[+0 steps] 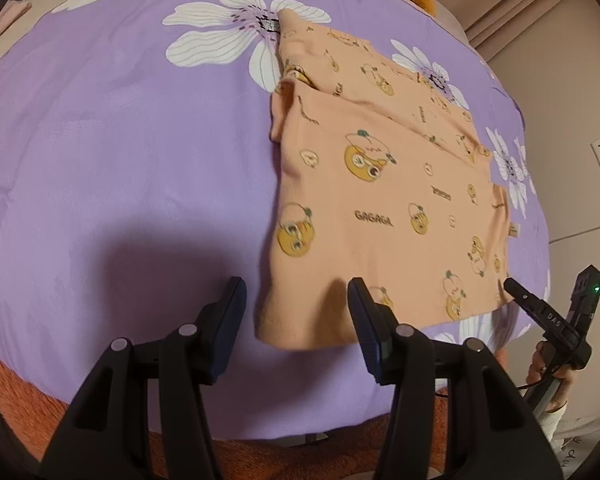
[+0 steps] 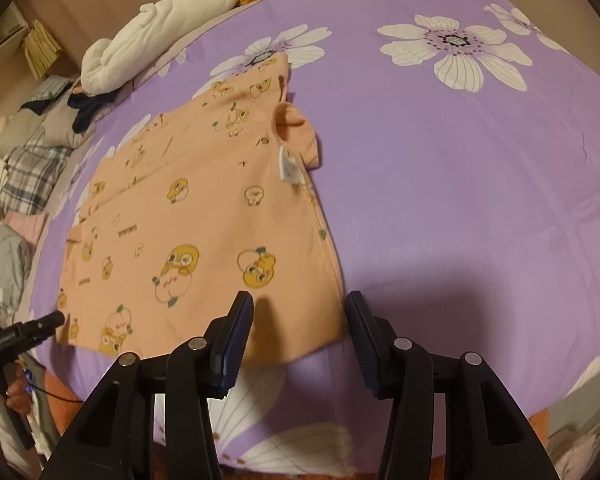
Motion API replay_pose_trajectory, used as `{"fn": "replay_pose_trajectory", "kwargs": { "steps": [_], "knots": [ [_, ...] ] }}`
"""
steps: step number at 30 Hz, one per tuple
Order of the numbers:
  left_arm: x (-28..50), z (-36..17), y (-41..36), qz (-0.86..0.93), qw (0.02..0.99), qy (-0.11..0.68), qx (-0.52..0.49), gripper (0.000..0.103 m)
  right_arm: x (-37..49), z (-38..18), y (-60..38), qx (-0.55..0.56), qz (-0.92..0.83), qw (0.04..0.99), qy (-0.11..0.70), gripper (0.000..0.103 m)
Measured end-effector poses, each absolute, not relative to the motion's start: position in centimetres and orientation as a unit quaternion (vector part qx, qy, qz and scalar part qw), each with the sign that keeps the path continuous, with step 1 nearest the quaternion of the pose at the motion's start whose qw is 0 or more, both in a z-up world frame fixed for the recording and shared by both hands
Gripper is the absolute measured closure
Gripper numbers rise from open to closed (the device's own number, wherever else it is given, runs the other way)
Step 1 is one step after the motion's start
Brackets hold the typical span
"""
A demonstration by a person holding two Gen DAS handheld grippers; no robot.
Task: Fold small clothes
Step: 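Move both open grippers to the folded edge of the onesie, then grasp the folded onesie edge with both grippers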
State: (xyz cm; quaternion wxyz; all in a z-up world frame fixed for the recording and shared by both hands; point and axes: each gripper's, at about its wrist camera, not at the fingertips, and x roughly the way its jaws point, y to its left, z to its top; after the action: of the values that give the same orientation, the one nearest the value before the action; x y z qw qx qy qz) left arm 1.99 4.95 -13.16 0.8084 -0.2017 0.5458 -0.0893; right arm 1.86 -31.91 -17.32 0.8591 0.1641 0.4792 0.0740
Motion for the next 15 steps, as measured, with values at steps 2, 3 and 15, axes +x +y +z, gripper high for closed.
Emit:
{"fn": "replay_pose_trajectory", "kwargs": {
  "steps": [2,3,15],
  "knots": [
    [1.73,-13.30,4.73,-0.090,0.810,0.544,-0.199,0.052,1.53,-17.39,-31.81,0.162,0.075,0.859,0.479,0.053],
    [1.60,-13.36,4.68,-0.090,0.812,0.542,-0.197,0.052,1.39,-17.45,-31.79,0.162,0.075,0.859,0.479,0.053],
    [1.10,-14.00,4.03,-0.101,0.810,0.539,-0.205,0.089,0.94,-18.21,-32.31,0.180,0.077,0.860,0.471,0.085]
  ]
}}
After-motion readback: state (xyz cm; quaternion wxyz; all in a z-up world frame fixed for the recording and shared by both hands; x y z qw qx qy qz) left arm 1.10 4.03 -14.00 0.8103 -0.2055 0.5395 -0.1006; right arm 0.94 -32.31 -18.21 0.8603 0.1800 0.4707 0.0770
